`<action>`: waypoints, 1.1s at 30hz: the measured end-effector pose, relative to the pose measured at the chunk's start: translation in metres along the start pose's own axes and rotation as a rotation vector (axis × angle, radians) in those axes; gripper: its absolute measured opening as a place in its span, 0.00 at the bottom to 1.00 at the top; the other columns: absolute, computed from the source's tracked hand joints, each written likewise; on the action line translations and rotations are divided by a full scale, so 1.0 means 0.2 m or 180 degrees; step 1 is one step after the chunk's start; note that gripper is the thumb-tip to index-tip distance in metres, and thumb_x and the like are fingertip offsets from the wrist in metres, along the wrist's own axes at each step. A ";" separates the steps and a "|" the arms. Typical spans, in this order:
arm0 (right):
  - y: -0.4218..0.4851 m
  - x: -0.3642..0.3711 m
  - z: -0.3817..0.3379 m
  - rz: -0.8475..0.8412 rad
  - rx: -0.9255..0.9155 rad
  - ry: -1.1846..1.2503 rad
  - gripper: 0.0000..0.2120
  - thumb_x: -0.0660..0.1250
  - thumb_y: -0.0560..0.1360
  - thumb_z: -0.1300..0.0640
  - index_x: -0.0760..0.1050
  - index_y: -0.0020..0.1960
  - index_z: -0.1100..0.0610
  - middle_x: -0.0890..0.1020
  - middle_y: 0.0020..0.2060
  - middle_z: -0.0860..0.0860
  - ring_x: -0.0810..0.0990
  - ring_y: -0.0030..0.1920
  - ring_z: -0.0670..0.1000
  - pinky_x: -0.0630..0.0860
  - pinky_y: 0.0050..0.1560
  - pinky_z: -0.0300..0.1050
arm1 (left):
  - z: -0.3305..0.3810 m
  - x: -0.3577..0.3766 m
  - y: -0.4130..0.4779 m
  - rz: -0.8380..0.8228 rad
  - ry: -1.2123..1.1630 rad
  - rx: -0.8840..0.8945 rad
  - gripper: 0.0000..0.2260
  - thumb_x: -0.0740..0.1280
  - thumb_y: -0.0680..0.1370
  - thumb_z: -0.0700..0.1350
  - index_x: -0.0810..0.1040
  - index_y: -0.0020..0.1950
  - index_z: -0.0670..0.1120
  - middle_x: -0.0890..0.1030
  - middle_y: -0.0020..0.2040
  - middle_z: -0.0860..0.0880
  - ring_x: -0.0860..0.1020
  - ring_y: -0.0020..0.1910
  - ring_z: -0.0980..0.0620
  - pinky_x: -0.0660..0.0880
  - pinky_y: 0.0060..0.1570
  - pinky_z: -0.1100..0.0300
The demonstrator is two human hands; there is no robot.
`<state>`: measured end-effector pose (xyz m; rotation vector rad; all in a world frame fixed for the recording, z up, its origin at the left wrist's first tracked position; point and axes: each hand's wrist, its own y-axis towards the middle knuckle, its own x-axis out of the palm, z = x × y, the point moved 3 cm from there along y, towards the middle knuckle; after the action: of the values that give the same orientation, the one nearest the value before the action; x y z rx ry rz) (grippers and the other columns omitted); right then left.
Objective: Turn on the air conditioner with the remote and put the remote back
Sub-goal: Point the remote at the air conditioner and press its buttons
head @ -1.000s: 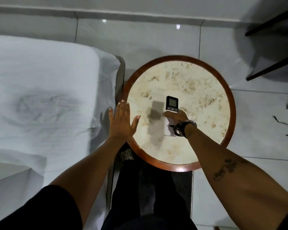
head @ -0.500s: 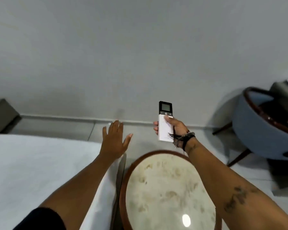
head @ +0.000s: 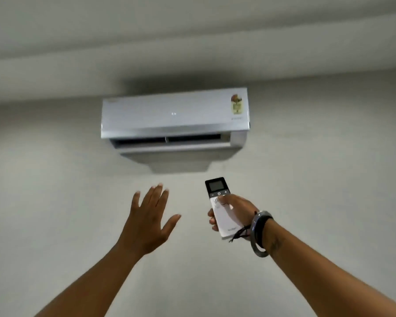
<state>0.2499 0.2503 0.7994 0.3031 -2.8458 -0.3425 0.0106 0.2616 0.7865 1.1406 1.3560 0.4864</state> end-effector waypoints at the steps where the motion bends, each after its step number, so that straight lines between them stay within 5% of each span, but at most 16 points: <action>1: 0.00 0.05 -0.12 0.0016 -0.0062 -0.0016 0.11 0.62 0.76 0.60 0.72 0.54 0.68 0.82 0.34 0.64 0.82 0.30 0.60 0.81 0.32 0.51 | 0.00 -0.10 0.09 0.0110 0.0068 0.0071 0.34 0.50 0.78 0.65 0.63 0.75 0.43 0.63 0.77 0.43 0.61 0.76 0.45 0.53 0.74 0.39; 9: -0.04 0.33 -0.66 0.0042 -0.0512 -0.0067 0.09 0.56 0.79 0.61 0.70 0.48 0.68 0.81 0.29 0.62 0.82 0.26 0.59 0.82 0.29 0.50 | -0.02 -0.57 0.50 0.0574 0.0470 0.0353 0.35 0.44 0.77 0.67 0.59 0.76 0.45 0.60 0.78 0.44 0.56 0.77 0.46 0.47 0.75 0.41; 17: -0.04 0.39 -0.68 0.0091 -0.0488 -0.0146 0.10 0.55 0.78 0.62 0.71 0.46 0.69 0.81 0.27 0.62 0.81 0.24 0.59 0.80 0.24 0.49 | -0.08 -0.63 0.52 0.0603 0.0516 0.0135 0.38 0.40 0.76 0.68 0.55 0.78 0.46 0.55 0.80 0.44 0.51 0.79 0.47 0.44 0.75 0.41; 22: -0.01 0.40 -0.65 0.0073 -0.0391 -0.0157 0.10 0.55 0.79 0.62 0.71 0.47 0.69 0.79 0.34 0.63 0.81 0.24 0.59 0.80 0.24 0.49 | -0.11 -0.62 0.51 0.0582 0.0516 0.0126 0.40 0.36 0.75 0.69 0.54 0.78 0.46 0.55 0.80 0.44 0.52 0.79 0.47 0.43 0.75 0.42; 27: 0.01 0.40 -0.65 0.0123 -0.0404 -0.0241 0.10 0.56 0.78 0.62 0.71 0.49 0.69 0.82 0.27 0.61 0.81 0.24 0.59 0.79 0.24 0.48 | -0.12 -0.59 0.51 0.0518 0.0526 0.0090 0.41 0.35 0.74 0.70 0.52 0.78 0.46 0.54 0.80 0.45 0.50 0.79 0.47 0.42 0.75 0.42; 33: 0.03 0.40 -0.65 0.0123 -0.0376 -0.0348 0.10 0.57 0.76 0.61 0.72 0.48 0.68 0.83 0.29 0.63 0.83 0.27 0.60 0.81 0.30 0.48 | -0.12 -0.58 0.51 0.0563 0.0488 0.0080 0.40 0.37 0.75 0.70 0.54 0.78 0.46 0.54 0.80 0.44 0.51 0.79 0.47 0.43 0.75 0.42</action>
<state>0.2089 0.2108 0.9409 0.2117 -2.9181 -0.5323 -0.0042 0.2176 0.9359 1.2712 1.4019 0.6983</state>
